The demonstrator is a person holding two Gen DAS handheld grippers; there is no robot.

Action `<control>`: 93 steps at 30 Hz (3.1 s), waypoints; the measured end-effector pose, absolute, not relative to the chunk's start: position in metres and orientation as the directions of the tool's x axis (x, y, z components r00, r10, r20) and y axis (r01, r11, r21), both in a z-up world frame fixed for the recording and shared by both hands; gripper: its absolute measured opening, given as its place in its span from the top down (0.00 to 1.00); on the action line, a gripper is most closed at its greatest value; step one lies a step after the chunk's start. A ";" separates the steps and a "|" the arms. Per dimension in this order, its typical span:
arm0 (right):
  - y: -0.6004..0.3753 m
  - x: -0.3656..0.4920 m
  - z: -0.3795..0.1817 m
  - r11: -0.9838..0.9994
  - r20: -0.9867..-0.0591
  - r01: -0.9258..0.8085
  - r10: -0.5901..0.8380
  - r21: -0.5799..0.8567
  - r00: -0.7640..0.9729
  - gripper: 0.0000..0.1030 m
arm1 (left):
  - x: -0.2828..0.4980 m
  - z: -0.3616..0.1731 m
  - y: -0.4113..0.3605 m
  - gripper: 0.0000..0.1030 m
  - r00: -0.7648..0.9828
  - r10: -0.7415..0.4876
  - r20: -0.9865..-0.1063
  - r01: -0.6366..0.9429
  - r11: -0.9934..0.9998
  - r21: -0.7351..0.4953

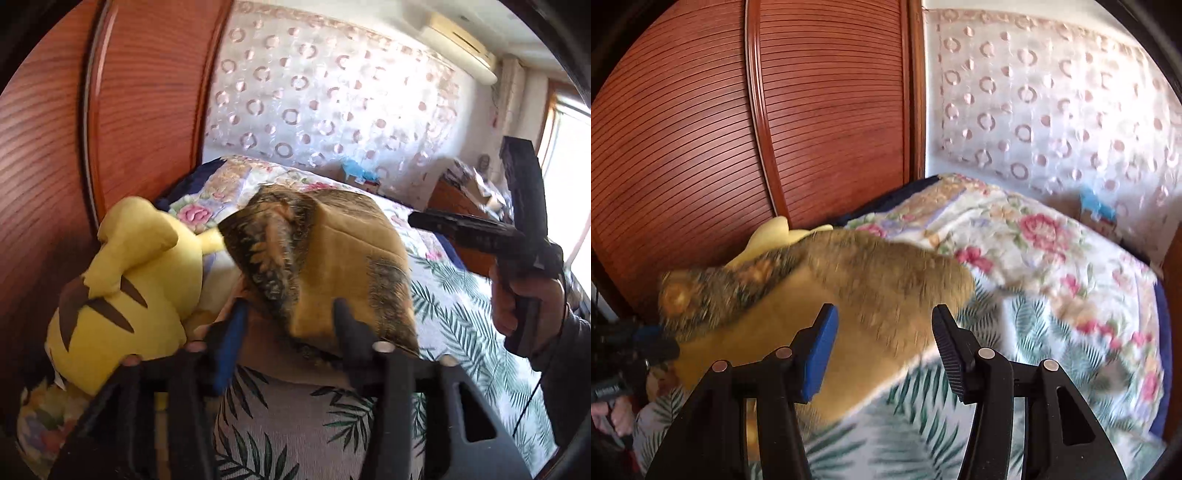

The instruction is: Fold small clothes

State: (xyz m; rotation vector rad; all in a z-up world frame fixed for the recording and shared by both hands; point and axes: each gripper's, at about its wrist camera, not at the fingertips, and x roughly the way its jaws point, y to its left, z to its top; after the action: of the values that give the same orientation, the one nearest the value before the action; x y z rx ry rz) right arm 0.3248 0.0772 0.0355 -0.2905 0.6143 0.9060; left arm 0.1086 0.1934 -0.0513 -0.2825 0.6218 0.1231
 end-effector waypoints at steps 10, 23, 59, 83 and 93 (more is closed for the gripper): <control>-0.010 0.247 0.045 0.693 -0.553 -0.720 0.619 0.050 0.558 0.47 | 0.098 -0.024 0.138 0.20 0.835 0.068 -0.546 -0.134 0.987 -0.083; -0.107 0.132 0.067 0.839 -0.459 -0.544 0.495 0.031 0.738 0.28 | 0.089 0.018 0.058 0.20 0.873 -0.047 -0.485 0.006 0.996 -0.084; -0.133 0.020 0.081 0.947 -0.329 -0.315 0.317 0.060 0.890 0.21 | 0.076 0.070 -0.009 0.20 0.919 -0.048 -0.392 0.044 0.999 -0.021; -0.146 0.032 0.084 0.947 -0.335 -0.318 0.315 0.050 0.888 0.21 | 0.076 0.070 -0.010 0.20 0.919 -0.043 -0.393 0.040 0.999 -0.016; -0.148 0.033 0.085 0.946 -0.335 -0.320 0.317 0.049 0.887 0.21 | 0.075 0.070 -0.010 0.20 0.921 -0.049 -0.388 0.045 0.999 -0.018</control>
State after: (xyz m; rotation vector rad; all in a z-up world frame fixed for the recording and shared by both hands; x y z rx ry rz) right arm 0.0333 -0.1481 0.0849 -0.0080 0.3470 0.3311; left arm 0.0753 -0.0099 0.0700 -0.0092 0.3985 -0.0481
